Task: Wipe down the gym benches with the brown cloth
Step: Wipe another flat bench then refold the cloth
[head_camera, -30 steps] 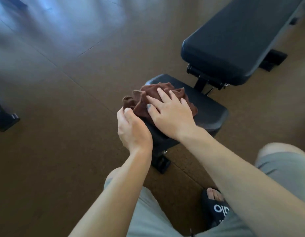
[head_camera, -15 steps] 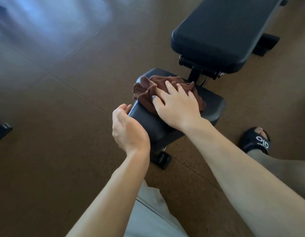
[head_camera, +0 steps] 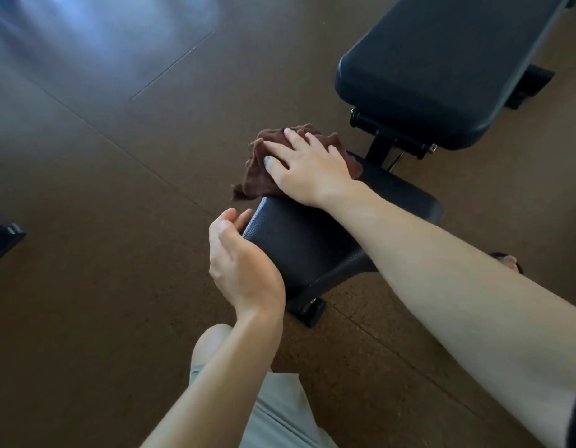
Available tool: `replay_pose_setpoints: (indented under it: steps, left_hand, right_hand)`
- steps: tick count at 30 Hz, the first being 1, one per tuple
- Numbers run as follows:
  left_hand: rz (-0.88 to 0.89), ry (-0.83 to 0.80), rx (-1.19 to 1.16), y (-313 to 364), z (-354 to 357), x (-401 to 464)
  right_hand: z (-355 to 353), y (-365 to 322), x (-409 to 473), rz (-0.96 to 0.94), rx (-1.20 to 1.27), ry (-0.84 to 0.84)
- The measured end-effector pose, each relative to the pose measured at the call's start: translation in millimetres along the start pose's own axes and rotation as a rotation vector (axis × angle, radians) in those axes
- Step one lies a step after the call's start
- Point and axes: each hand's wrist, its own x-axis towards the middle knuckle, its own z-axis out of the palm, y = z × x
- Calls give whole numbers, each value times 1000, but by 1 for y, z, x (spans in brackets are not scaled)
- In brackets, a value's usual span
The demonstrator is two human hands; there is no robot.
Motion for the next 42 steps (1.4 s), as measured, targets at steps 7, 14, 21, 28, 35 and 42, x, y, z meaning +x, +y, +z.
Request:
replay_pose_setpoints:
  steps: [7, 14, 21, 28, 35, 42]
  left_hand:
    - [26, 12, 21, 1, 0, -3]
    - [49, 44, 48, -1, 1, -3]
    - [61, 40, 49, -2, 0, 0]
    - [67, 40, 68, -1, 1, -2]
    - [60, 37, 112, 1, 1, -5]
    - [81, 36, 93, -2, 2, -4]
  right_hand:
    - [9, -2, -106, -101, -5, 62]
    - [0, -5, -47, -113, -4, -49]
    - [-7, 5, 35, -12, 0, 2]
    - [-23, 70, -7, 219, 33, 32]
    - [-4, 93, -154, 366, 142, 148]
    - [-16, 77, -75, 311, 9, 85]
